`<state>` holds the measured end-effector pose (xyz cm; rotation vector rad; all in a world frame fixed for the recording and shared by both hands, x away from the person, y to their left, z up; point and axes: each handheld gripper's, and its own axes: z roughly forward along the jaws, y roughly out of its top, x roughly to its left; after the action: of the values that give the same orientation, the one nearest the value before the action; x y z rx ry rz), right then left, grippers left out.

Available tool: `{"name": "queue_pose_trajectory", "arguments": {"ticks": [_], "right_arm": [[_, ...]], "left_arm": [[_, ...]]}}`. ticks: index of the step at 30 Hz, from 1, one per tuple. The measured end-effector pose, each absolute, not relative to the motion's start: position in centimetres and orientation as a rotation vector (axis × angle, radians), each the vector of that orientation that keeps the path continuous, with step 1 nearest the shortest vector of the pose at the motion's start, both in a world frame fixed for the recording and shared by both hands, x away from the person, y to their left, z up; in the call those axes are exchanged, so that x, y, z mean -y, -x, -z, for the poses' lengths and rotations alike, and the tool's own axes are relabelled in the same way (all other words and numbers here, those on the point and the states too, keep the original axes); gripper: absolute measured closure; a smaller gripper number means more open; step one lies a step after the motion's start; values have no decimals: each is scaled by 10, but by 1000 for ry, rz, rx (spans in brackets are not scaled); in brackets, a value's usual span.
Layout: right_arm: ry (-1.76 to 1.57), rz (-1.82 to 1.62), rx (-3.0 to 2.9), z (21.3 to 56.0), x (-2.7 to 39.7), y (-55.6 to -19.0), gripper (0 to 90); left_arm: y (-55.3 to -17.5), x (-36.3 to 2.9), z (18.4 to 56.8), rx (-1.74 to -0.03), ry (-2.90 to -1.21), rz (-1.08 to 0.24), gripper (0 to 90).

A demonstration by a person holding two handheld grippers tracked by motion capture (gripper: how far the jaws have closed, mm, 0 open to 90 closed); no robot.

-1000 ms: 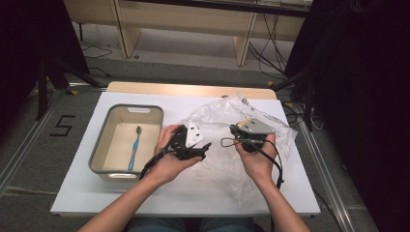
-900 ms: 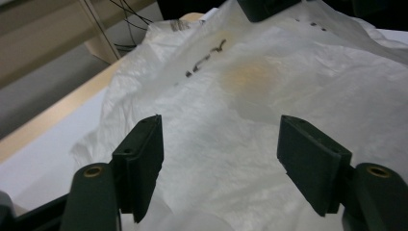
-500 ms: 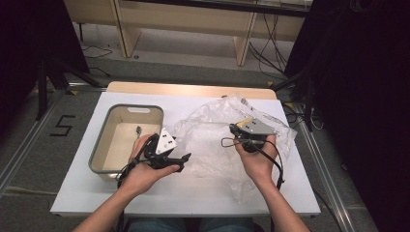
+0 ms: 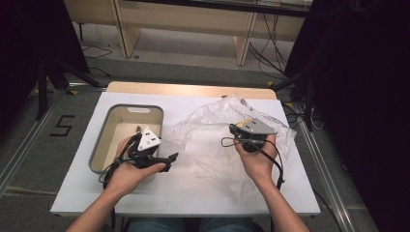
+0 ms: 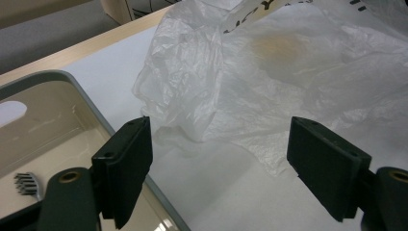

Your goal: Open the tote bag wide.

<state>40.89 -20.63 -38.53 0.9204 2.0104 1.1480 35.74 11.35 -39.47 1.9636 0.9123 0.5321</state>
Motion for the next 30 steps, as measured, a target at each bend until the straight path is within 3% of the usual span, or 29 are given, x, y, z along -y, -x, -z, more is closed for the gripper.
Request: {"name": "queue_pose_trajectory", "arguments": {"ticks": [30], "right_arm": [[-939,-1158,-1994,385,211,-409,900]], "left_arm": [[-364,-162,391,-1114,-1953,-580,237]]}}
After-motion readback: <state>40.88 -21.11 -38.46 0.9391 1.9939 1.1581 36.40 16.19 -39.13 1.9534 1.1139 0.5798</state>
